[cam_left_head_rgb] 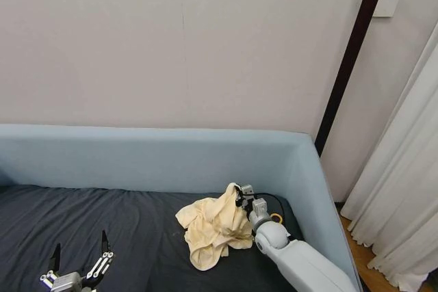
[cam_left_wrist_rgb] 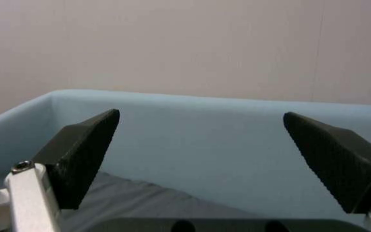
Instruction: Pick up the clothes from the sofa and hang them on the clothes hanger.
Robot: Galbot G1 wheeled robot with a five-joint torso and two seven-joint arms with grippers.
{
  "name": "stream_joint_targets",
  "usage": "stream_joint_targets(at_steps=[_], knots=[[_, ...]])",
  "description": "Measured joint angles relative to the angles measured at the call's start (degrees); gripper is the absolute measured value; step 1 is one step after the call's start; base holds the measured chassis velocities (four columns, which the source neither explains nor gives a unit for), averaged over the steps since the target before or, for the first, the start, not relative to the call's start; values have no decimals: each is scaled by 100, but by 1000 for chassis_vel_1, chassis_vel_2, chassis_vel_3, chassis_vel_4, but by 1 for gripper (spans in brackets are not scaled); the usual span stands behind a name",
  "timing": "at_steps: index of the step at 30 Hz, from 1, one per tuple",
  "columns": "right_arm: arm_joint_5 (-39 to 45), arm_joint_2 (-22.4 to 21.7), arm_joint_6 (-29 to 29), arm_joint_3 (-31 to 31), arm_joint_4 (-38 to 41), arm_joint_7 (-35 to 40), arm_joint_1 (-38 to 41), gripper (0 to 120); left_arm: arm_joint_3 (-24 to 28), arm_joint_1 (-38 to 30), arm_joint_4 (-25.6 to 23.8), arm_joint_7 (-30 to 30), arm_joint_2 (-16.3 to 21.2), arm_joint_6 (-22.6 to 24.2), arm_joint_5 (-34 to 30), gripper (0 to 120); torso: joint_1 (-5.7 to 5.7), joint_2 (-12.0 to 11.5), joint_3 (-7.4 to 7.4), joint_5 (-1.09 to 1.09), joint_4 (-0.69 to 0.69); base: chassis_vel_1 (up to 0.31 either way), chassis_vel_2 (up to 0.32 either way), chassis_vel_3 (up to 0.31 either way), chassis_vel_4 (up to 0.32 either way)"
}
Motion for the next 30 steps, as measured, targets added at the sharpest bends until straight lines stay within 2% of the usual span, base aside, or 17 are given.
stream_joint_targets(at_steps=[2, 4, 5, 8, 9, 11, 14, 16, 18, 19, 21, 24, 25, 26, 29, 30], knots=[[-444, 4, -100, -17, -10, 114, 1, 26, 29, -24, 31, 1, 2, 9, 3, 100, 0, 0, 0, 0, 0, 0, 0, 0, 0], [-974, -30, -524, -13, 37, 522, -8, 34, 61, -32, 41, 2, 4, 13, 9, 100, 0, 0, 0, 0, 0, 0, 0, 0, 0], [-974, -30, -524, -13, 37, 522, -8, 34, 61, -32, 41, 2, 4, 13, 9, 100, 0, 0, 0, 0, 0, 0, 0, 0, 0], [-1146, -81, -1458, 135, 143, 1375, 14, 49, 70, -32, 41, 5, 19, 13, 11, 100, 0, 0, 0, 0, 0, 0, 0, 0, 0], [-1146, -81, -1458, 135, 143, 1375, 14, 49, 70, -32, 41, 5, 19, 13, 11, 100, 0, 0, 0, 0, 0, 0, 0, 0, 0], [-1088, -112, -1670, 293, 145, 1672, 50, 57, 79, -22, 39, 5, 23, 1, 10, 100, 0, 0, 0, 1, -1, 0, 0, 0, 0], [-861, -270, -1535, 404, 413, 1807, 4, 71, 111, 15, 17, 5, 23, -36, 21, 100, 1, 0, 0, 1, 0, 0, 0, 0, 0], [-817, -349, -1414, 395, 554, 1748, -40, 74, 117, 21, 14, 4, 23, -53, 32, 100, 0, 0, 0, 1, -1, 0, 0, 0, 0], [-897, -530, -1066, 334, 751, 1343, -142, 85, 147, 23, 10, 4, 20, -76, 62, 100, 0, 0, 0, 1, 0, 0, 0, 0, 0], [-897, -530, -1066, 334, 751, 1343, -142, 85, 147, 23, 10, 4, 20, -76, 62, 100, 0, 0, 0, 1, 0, 0, 0, 0, 0], [-1088, -632, -758, 310, 759, 949, -238, 93, 198, 35, -7, 4, 6, -98, 100, 100, 0, 0, 0, 1, 0, 0, 0, 0, 0], [-1136, -691, -863, 314, 800, 957, -333, 98, 231, 43, -13, 3, 1, -111, 122, 100, 0, 0, 0, 1, 0, 0, 0, 0, 0], [-1110, -718, -1111, 315, 879, 1119, -391, 100, 240, 45, -13, 3, 4, -114, 125, 100, 0, 0, 0, 2, 0, 0, 0, 0, 0], [-799, -769, -1632, 313, 1071, 1443, -465, 100, 242, 45, -13, 1, 12, -116, 126, 100, 0, 0, 0, 2, -1, 0, 0, 0, 0], [1074, -786, -2971, 419, 1634, 2330, -530, 100, 238, 58, -25, -8, 10, -130, 129, 100, 0, 0, 0, 1, -2, 0, 0, 0, 0], [1074, -786, -2971, 419, 1634, 2330, -530, 100, 238, 58, -25, -8, 10, -130, 129, 100, 0, 0, 0, 1, -2, 0, 0, 0, 0]])
